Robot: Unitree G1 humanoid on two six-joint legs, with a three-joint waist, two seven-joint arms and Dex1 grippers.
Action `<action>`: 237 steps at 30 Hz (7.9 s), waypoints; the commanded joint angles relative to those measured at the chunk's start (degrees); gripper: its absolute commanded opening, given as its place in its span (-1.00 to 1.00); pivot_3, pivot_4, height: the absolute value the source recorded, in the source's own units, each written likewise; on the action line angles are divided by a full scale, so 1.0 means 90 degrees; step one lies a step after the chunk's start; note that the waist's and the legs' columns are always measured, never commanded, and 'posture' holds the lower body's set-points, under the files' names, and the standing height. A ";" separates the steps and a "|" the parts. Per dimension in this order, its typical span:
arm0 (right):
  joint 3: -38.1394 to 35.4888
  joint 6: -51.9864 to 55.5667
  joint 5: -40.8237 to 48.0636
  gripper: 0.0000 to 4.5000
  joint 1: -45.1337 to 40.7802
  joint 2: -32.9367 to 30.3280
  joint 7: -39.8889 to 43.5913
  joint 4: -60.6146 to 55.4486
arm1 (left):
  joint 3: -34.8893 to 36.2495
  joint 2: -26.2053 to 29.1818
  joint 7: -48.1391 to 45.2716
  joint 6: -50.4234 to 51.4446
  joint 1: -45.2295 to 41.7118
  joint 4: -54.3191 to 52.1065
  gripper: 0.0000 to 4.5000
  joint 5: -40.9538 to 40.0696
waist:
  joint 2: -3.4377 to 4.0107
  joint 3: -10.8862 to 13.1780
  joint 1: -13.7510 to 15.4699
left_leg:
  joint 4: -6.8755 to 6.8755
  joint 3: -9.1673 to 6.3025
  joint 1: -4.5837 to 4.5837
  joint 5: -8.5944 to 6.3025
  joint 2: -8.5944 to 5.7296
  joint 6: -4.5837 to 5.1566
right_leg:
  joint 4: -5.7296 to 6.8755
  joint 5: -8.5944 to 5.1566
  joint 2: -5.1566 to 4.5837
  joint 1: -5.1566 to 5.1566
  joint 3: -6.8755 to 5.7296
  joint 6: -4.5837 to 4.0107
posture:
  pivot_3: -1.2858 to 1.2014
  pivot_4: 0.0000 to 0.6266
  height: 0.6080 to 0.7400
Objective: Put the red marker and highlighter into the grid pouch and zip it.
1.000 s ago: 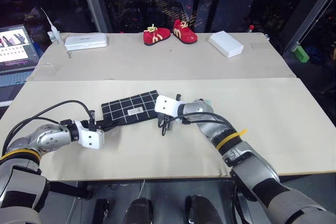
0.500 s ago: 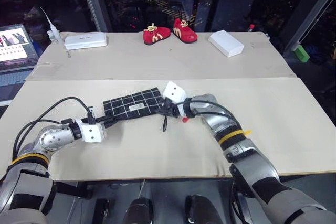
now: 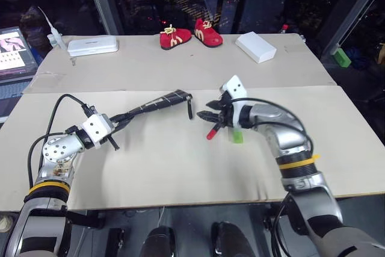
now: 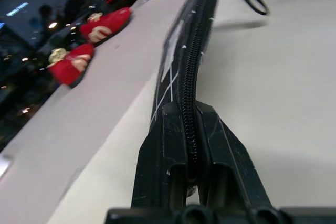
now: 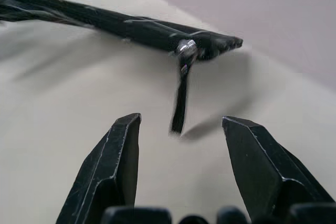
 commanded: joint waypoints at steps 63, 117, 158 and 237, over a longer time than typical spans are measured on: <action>0.1697 -0.2089 -0.1364 -0.98 -0.1740 0.1382 0.0994 0.2172 | 0.0078 -0.0492 -0.0581 0.0705 -0.0409 -0.0781 -1.00 0.0460 | 0.0001 0.0000 0.0022 | 0.0000 -0.0002 -0.0007 0.0000 -0.0002 0.0001 | 0.0017 0.0002 0.0002 0.0004 -0.0002 -0.0001 | 0.03 -0.52 1.00; -0.0945 0.2697 -0.0311 0.28 0.2129 -0.0051 -0.3204 -0.3763 | 0.0285 -0.0697 -0.0323 0.0980 0.0191 -0.1349 -1.00 0.0281 | -0.0004 -0.0002 0.0092 | 0.0003 -0.0018 0.0025 -0.0002 -0.0012 0.0006 | -0.0018 0.0001 0.0002 0.0042 0.0012 0.0004 | 0.03 -0.52 1.00; -0.1027 0.1347 -0.0375 0.28 0.2161 0.0443 -0.3693 -0.1804 | 0.0338 -0.0685 -0.0166 0.1067 0.0432 -0.1652 -1.00 0.0235 | -0.0004 -0.0002 0.0080 | 0.0003 -0.0021 0.0035 -0.0003 -0.0009 0.0006 | -0.0015 0.0001 0.0001 0.0046 0.0016 0.0004 | 0.03 -0.52 1.00; 0.1940 -0.1233 -0.1680 -0.52 -0.0052 -0.1409 0.0202 -0.1302 | 0.0191 -0.0721 -0.0431 0.0823 0.0226 -0.1352 -1.00 0.0347 | -0.0005 0.0001 0.0091 | 0.0005 -0.0013 0.0039 -0.0010 -0.0011 0.0019 | -0.0031 0.0000 -0.0001 0.0064 0.0004 0.0008 | 0.03 -0.52 1.00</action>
